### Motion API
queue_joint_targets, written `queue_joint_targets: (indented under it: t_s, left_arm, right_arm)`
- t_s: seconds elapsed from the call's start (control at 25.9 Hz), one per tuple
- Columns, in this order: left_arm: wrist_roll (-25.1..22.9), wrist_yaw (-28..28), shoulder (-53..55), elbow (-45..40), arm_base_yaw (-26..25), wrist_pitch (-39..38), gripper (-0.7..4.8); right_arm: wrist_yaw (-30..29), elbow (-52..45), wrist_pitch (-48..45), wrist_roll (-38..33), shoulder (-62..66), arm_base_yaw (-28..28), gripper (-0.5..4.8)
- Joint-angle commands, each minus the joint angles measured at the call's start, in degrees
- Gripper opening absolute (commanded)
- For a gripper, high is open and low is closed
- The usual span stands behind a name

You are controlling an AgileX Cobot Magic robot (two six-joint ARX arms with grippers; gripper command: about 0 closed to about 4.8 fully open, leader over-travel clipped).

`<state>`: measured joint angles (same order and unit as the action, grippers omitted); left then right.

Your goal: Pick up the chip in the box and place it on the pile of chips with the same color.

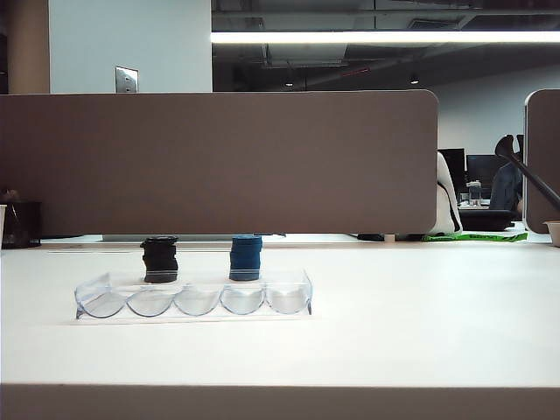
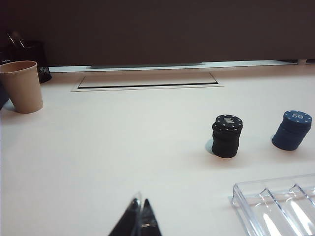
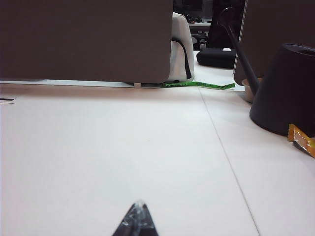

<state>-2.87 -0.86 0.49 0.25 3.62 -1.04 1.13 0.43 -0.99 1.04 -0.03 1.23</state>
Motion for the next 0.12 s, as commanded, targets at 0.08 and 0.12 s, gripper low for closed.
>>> queue_joint_targets:
  t_s: [0.08, 0.12]
  left_arm:
    - [0.31, 0.00, 0.02, 0.17, 0.11, 0.90, -0.03]
    - [0.31, 0.00, 0.02, 0.17, 0.11, 0.90, -0.03]
  right_arm:
    - [0.24, -0.07, -0.70, -0.22, 0.00, 0.09, -0.05]
    - [0.24, -0.07, -0.70, -0.22, 0.00, 0.09, -0.05]
